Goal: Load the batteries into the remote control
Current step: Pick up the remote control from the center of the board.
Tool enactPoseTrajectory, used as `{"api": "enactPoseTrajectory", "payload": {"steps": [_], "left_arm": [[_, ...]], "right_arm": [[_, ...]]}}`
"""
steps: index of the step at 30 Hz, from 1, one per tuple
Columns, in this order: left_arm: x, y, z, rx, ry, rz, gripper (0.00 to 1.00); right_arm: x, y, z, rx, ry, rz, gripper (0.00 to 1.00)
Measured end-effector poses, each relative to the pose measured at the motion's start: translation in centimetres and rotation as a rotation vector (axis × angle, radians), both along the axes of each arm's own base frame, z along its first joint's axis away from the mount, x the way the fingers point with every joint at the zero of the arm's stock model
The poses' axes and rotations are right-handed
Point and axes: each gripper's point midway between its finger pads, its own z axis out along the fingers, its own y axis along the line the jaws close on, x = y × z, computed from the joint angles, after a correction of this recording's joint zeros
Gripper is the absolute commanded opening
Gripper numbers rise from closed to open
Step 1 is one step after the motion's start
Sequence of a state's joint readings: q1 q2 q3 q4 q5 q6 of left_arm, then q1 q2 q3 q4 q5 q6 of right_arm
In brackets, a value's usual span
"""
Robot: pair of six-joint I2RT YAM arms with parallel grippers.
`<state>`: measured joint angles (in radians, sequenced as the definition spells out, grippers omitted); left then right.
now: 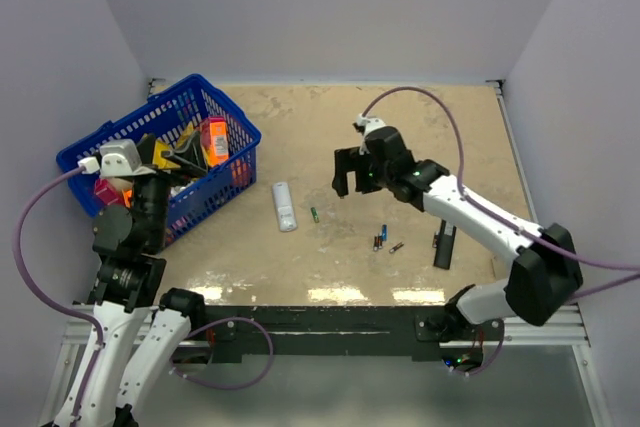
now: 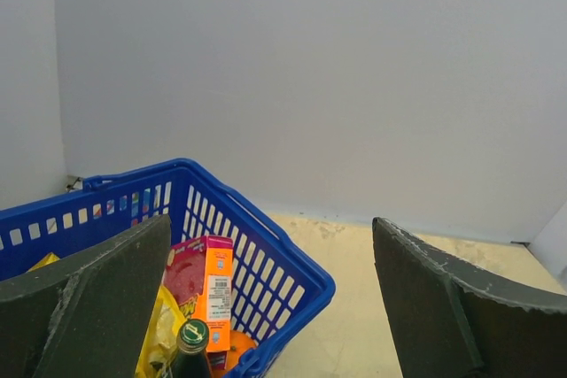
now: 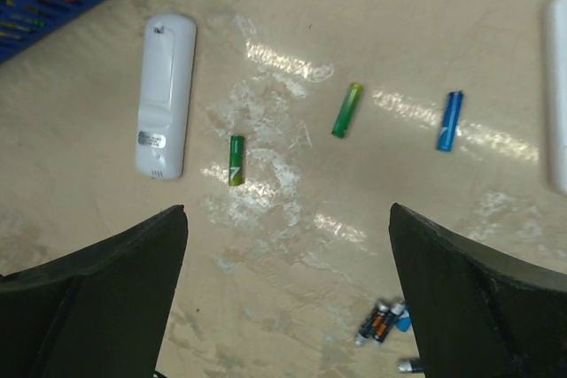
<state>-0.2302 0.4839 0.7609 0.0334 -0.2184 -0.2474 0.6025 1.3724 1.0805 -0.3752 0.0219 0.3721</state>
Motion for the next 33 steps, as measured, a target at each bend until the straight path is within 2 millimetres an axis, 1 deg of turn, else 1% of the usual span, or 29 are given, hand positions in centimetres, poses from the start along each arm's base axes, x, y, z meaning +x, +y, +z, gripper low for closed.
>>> {"api": "enactPoseTrajectory", "payload": {"steps": [2,3,5,8,12,18,21,24,28,30,33], "left_arm": [[-0.1,0.1,-0.3,0.000,0.013,0.004,1.00],[-0.1,0.1,-0.4,-0.001,0.017,0.007,1.00],[-0.2,0.3,-0.8,-0.002,0.032,0.015,1.00],[-0.4,0.5,-1.4,0.001,0.055,0.023,1.00],[-0.6,0.9,-2.1,0.003,0.083,0.040,1.00],[-0.8,1.1,-2.8,0.006,0.109,0.051,1.00],[-0.8,1.1,-3.0,0.007,0.116,0.054,1.00],[-0.9,1.1,-3.2,0.007,0.122,0.055,1.00],[-1.0,1.2,-3.2,0.005,0.123,0.062,1.00],[-1.1,1.2,-3.1,0.003,0.119,0.060,1.00],[-1.2,1.3,-2.9,-0.001,0.112,0.061,1.00]], "right_arm": [[-0.8,2.1,-1.9,-0.029,0.050,0.029,0.98],[-0.9,2.8,-2.7,-0.041,0.071,0.035,0.98],[-1.2,4.8,-4.7,-0.079,0.112,0.047,0.98],[-1.6,7.7,-6.6,-0.124,0.140,0.066,0.98],[-2.1,11.6,-8.0,-0.153,0.138,0.079,0.98],[-2.2,15.6,-9.5,-0.184,0.113,0.083,0.98],[-2.1,16.8,-10.6,-0.210,0.108,0.084,0.97],[-2.2,17.6,-12.0,-0.255,0.104,0.081,0.91],[-2.7,17.5,-13.9,-0.331,0.103,0.070,0.86],[-3.1,17.1,-14.6,-0.363,0.109,0.068,0.81],[-3.4,17.2,-14.6,-0.372,0.101,0.067,0.74]]}}
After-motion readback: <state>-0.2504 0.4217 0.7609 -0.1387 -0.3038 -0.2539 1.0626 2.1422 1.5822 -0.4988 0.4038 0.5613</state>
